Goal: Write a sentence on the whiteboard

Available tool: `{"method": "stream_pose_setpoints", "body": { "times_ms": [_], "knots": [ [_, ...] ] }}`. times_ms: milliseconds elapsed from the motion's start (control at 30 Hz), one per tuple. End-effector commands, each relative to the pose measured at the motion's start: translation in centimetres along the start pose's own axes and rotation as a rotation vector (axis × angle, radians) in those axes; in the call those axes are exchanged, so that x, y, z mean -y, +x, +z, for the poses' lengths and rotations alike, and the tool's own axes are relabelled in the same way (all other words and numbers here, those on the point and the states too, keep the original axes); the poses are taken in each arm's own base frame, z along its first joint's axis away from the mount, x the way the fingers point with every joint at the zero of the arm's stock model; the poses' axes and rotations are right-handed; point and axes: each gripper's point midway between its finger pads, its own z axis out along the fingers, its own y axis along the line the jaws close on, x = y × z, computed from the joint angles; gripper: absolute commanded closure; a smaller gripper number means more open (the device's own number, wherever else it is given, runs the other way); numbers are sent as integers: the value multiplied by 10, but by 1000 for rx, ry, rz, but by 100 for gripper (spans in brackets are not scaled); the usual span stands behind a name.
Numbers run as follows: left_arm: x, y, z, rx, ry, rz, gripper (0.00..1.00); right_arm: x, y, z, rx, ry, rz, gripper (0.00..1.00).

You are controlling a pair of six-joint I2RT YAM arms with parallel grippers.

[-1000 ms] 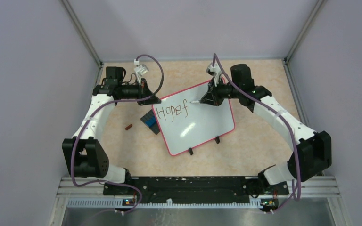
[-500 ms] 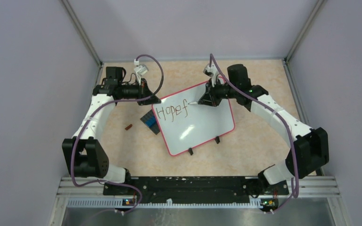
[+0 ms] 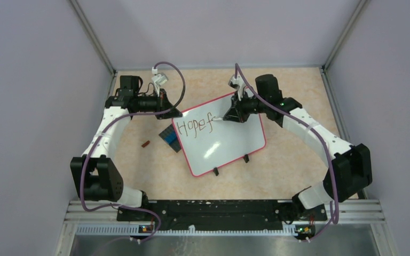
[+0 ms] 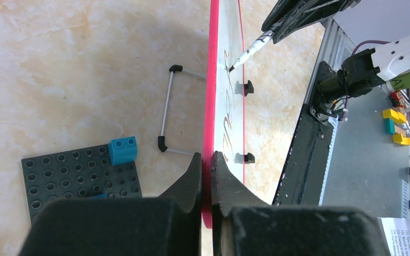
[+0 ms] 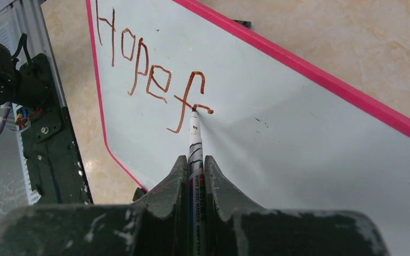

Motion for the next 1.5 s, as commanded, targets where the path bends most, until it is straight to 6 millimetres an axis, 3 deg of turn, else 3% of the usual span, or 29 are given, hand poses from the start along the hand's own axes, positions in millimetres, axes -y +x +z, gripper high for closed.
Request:
{"method": "stream_pose_setpoints", "body": {
  "times_ms": [0, 167, 633, 900, 1467],
  "knots": [
    [-15, 10, 3, -32, -62, 17, 100, 4, 7, 0, -7, 33, -45, 100],
    [-15, 10, 3, -33, -64, 16, 100, 6, 11, -4, -14, 46, -46, 100],
    [-15, 10, 3, -33, -60, 9, 100, 24, -8, -24, 15, 113, -75, 100],
    [-14, 10, 3, -31, -60, 13, 100, 27, -26, -22, 49, 118, -79, 100],
    [-15, 11, 3, -33, -61, 14, 100, 20, -32, -11, 59, 82, -76, 100]
  ]
}}
